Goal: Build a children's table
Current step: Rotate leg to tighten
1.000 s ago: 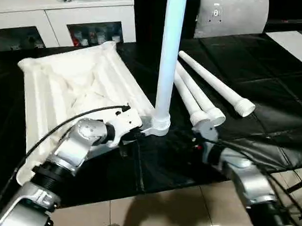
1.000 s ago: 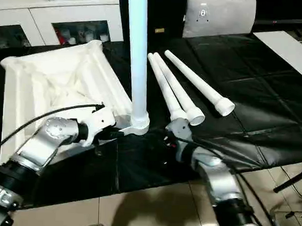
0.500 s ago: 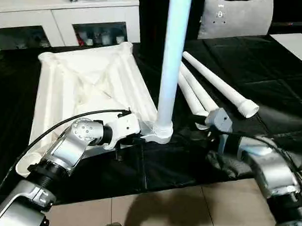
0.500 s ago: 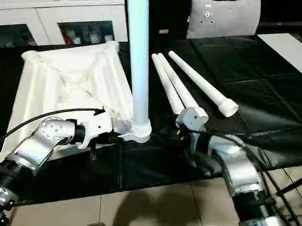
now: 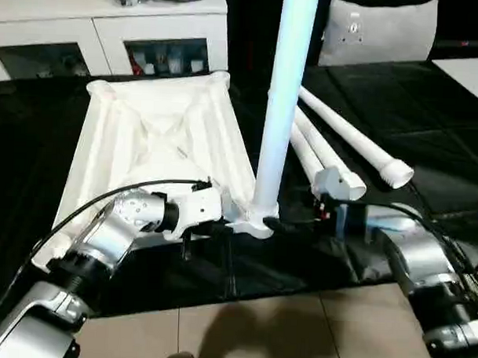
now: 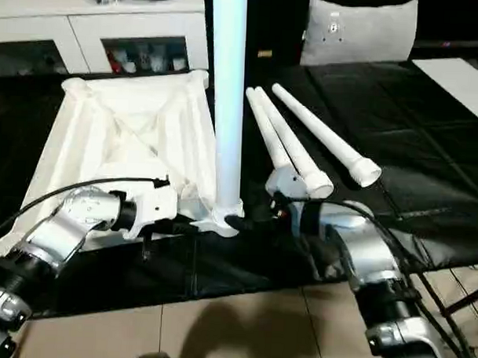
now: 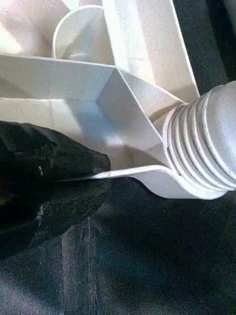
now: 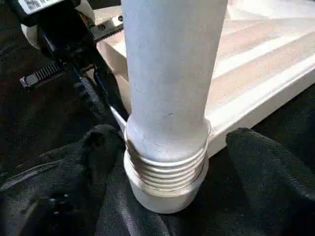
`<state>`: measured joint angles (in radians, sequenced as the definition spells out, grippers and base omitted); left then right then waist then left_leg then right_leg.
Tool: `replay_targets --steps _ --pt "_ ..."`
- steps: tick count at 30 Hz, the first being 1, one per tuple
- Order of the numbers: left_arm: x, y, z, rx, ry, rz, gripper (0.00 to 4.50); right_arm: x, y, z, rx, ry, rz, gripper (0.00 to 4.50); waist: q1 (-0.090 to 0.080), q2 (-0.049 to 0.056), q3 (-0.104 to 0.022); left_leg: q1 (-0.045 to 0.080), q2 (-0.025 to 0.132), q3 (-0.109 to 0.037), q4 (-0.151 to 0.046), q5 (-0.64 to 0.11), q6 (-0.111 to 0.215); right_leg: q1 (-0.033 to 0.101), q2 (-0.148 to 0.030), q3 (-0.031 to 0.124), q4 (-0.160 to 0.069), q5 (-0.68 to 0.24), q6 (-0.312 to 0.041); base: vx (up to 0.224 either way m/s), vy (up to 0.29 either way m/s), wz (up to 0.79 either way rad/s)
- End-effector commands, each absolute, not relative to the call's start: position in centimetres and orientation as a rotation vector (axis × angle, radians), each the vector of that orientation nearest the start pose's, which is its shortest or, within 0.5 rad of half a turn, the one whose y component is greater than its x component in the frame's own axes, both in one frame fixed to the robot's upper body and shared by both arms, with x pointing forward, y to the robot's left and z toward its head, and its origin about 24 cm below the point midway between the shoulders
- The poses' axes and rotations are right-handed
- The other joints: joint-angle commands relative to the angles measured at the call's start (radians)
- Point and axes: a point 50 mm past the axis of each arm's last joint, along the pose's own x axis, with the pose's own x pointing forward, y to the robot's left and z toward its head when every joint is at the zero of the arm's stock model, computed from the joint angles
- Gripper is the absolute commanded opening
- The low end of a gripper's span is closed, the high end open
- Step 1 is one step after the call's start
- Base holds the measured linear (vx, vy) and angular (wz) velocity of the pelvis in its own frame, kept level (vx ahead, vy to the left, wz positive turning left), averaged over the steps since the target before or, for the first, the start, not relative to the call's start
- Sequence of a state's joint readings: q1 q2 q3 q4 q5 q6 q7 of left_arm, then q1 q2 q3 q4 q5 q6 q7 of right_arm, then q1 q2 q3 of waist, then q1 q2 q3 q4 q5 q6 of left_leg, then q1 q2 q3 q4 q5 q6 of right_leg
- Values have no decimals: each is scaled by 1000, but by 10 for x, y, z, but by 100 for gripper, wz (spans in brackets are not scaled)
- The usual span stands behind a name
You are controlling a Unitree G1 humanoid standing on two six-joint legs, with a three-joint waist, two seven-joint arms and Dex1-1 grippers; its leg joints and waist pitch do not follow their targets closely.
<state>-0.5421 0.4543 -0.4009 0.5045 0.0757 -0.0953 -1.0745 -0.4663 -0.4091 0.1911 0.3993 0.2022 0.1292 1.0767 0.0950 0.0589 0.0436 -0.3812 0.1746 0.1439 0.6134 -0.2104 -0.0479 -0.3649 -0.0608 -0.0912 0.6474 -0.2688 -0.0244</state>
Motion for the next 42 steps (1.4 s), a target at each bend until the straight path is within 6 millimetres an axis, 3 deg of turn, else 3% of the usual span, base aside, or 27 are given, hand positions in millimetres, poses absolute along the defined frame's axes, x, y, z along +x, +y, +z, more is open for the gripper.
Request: replay_targets --steps 1,6,11,14,16,24,34,42 --pt "291 133 22 725 461 -1426 0 309 -147 69 -198 245 1192 358 1 -9 -71 5 64 -15 -52 59 148 53 -100 61 -51 285 -262 0 0 0" --pt "290 134 22 727 460 -1434 0 311 -145 68 -190 246 1195 323 3 -8 -72 5 64 -15 -52 52 148 52 -101 60 -54 250 -255 0 0 0" --pt "289 133 25 730 453 -1449 0 313 -142 66 -187 243 1207 277 4 -6 -75 4 65 -15 -49 68 156 51 -100 59 -49 272 -259 0 0 0" --pt "289 133 25 732 453 -1451 0 311 -140 66 -160 268 1238 277 2 -7 -74 4 65 -16 -50 66 160 51 -100 59 -50 269 -257 0 0 0" --pt "289 133 25 733 454 -1452 0 310 -141 66 -139 279 1249 314 2 -10 -74 4 64 -14 -50 58 160 52 -100 59 -52 259 -257 0 0 0" --pt "288 131 24 736 455 -1460 0 314 -143 65 -200 254 1216 376 10 -7 -77 7 67 -15 -48 70 152 47 -101 60 -48 259 -260 0 0 0" --pt "287 130 26 741 452 -1468 0 314 -132 61 -187 260 1240 376 13 -8 -78 7 68 -15 -48 73 158 46 -101 59 -46 269 -261 0 0 0" --pt "287 129 30 742 450 -1470 0 314 -130 58 -139 289 1248 295 15 -8 -77 7 68 -15 -48 76 158 46 -101 60 -45 266 -261 0 0 0"
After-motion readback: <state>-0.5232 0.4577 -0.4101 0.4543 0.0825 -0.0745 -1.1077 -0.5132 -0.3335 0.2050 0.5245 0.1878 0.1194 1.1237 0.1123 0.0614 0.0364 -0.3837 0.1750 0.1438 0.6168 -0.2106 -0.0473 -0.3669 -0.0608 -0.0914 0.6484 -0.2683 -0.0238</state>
